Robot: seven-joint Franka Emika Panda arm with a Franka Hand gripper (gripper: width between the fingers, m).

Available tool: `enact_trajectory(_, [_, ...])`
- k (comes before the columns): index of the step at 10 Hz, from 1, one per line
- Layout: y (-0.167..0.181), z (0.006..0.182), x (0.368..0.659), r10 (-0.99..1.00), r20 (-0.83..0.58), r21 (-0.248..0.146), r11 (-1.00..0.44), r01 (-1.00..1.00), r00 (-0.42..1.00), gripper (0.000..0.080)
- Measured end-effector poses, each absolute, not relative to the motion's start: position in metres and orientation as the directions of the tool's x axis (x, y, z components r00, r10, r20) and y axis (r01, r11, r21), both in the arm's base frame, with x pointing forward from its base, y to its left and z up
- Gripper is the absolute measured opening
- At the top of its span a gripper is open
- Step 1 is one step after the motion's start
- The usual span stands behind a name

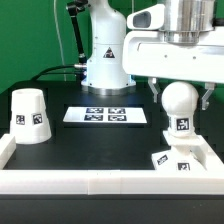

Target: Assemble lamp

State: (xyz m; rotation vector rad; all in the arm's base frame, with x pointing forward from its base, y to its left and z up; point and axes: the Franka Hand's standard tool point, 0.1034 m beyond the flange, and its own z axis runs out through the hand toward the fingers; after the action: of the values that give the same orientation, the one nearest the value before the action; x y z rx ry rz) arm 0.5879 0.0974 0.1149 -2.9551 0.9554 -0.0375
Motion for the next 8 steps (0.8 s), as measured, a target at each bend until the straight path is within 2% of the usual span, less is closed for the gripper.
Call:
enact_trajectory(2, [0.0981,0.1149,0.5876,-0.703,-0.009,-0.051,-0.710,-0.703,0.711,0.0579])
enact_trajectory(4, [0.0993,0.1150,0.5862,-0.860,-0.076,-0.053,-0.502,-0.864,0.504,0.0579])
enact_trajectory(8, [0.1058,0.1140,0.5867,-0.972,-0.191,-0.012,-0.137,-0.991,0.137,0.0579])
